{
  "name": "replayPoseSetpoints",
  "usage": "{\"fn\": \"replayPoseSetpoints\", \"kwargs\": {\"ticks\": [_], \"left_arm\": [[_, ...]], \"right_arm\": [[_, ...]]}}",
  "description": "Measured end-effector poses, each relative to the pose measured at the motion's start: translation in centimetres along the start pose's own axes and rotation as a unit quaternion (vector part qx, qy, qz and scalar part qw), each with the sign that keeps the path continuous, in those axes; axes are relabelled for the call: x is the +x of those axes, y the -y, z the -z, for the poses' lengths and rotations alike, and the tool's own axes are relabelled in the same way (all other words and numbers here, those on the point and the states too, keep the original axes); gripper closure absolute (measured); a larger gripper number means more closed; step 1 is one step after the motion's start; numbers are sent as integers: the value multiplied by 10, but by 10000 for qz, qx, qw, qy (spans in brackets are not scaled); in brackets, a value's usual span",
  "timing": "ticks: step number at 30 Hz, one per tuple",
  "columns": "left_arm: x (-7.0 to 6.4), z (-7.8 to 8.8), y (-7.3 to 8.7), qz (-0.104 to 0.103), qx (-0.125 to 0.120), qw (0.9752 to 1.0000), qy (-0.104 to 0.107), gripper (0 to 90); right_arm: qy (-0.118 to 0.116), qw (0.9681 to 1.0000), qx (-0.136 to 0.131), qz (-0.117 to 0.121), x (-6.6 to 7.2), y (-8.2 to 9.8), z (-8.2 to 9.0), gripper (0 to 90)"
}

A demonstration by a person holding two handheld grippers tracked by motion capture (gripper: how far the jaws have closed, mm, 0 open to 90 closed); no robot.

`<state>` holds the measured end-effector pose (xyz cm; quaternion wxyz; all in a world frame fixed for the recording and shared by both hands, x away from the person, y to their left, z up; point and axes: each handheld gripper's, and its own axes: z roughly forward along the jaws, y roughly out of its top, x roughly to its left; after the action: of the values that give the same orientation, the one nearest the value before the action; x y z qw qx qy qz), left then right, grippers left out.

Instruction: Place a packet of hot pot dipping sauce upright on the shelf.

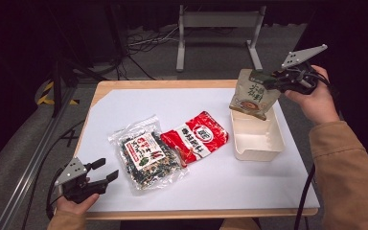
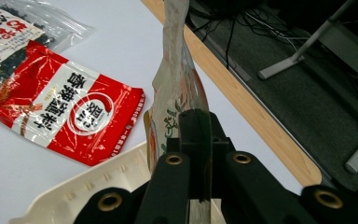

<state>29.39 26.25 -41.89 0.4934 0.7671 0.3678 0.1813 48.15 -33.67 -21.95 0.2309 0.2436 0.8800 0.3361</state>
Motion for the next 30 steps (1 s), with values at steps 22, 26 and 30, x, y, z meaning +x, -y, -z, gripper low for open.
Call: {"fn": "replayPoseSetpoints", "kwargs": {"ticks": [22,26,30], "left_arm": [[-4,-8,4,122,92,9998,109,333],[-3,-9,3,146,111,9997,138,333],[-1,-9,3,152,73,9997,168,333]], "right_arm": [[-96,9995,-16,291,-37,8,-19,898],[-104,9990,-27,439,-40,8,-26,898],[-79,9986,62,515,-42,8,-33,898]]}}
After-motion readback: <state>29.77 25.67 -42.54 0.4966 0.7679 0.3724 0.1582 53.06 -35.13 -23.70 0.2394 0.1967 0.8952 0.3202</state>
